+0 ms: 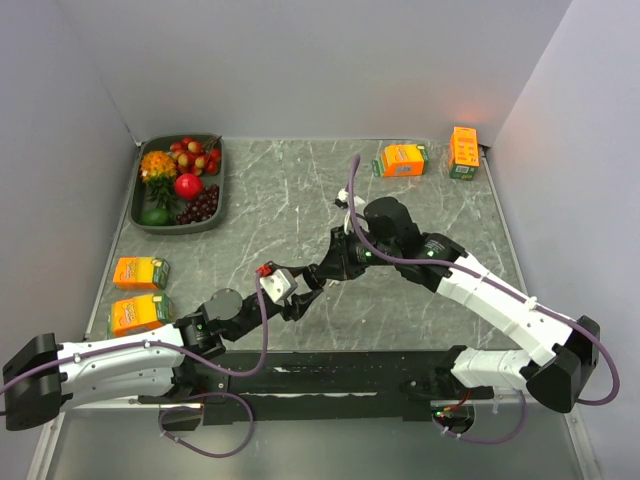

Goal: Insert the wireless bluetooth earbuds into the charging case
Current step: Open the charging case.

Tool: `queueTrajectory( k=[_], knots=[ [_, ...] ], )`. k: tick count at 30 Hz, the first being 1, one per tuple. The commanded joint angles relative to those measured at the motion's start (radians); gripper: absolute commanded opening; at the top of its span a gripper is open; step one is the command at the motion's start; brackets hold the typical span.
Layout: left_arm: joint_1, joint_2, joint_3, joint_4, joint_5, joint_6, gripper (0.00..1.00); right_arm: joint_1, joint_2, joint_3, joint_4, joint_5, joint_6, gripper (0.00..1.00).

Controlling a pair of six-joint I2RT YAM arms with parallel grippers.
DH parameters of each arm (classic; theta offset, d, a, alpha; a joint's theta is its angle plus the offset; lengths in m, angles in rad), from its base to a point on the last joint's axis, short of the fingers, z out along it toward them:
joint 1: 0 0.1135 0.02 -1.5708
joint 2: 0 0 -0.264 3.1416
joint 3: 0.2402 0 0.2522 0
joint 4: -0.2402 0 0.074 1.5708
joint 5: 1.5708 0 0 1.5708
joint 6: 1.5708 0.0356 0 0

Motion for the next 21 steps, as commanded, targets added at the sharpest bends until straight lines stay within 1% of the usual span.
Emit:
queueTrajectory(
  k=[1, 3, 9, 14, 21],
  knots=[
    [-0.008, -0.008, 0.046, 0.082, 0.011, -0.003, 0.01, 0.002, -0.014, 0.002, 0.035, -0.008, -0.004, 0.11],
    [-0.01, -0.014, 0.04, 0.094, 0.008, -0.001, 0.01, 0.002, -0.017, 0.0, 0.041, -0.024, -0.001, 0.06],
    [-0.01, -0.021, 0.046, 0.11, 0.007, -0.001, 0.01, -0.018, -0.033, -0.02, 0.077, -0.084, 0.027, 0.0],
    [-0.011, -0.035, 0.049, 0.111, 0.008, 0.002, 0.01, -0.045, -0.04, -0.026, 0.067, -0.086, 0.025, 0.0],
    [-0.011, -0.067, 0.049, 0.105, 0.002, 0.0, 0.01, -0.105, -0.057, -0.07, 0.092, -0.135, 0.048, 0.0]
  ],
)
